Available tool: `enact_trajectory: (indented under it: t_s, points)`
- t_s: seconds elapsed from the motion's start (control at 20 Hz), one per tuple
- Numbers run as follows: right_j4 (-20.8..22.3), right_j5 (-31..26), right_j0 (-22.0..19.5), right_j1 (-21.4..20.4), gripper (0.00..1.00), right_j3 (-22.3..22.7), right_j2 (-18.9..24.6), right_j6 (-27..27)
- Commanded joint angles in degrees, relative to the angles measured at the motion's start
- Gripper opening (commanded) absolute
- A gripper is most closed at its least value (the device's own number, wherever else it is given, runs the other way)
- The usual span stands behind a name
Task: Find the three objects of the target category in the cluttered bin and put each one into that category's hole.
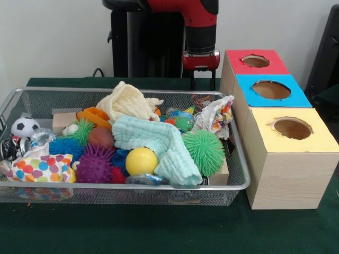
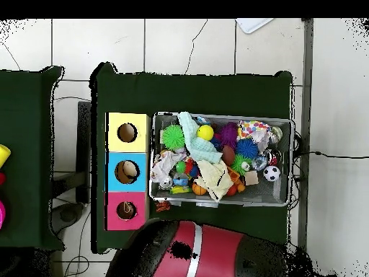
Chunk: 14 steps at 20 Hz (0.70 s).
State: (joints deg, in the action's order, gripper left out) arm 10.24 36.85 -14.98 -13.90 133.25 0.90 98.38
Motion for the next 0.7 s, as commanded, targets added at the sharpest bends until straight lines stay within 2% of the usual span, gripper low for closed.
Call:
enact_trajectory:
  t_s: [0.05, 0.6, 0.7]
  points:
    - [-4.6, 8.6, 1.1, 6.7, 1.0, -14.0, 0.7, 13.6]
    - [-4.1, 15.8, 3.1, 6.2, 1.0, -13.6, -1.2, 13.1]
    - [-3.9, 15.5, 3.1, 5.8, 1.0, -13.4, -1.3, 12.9]
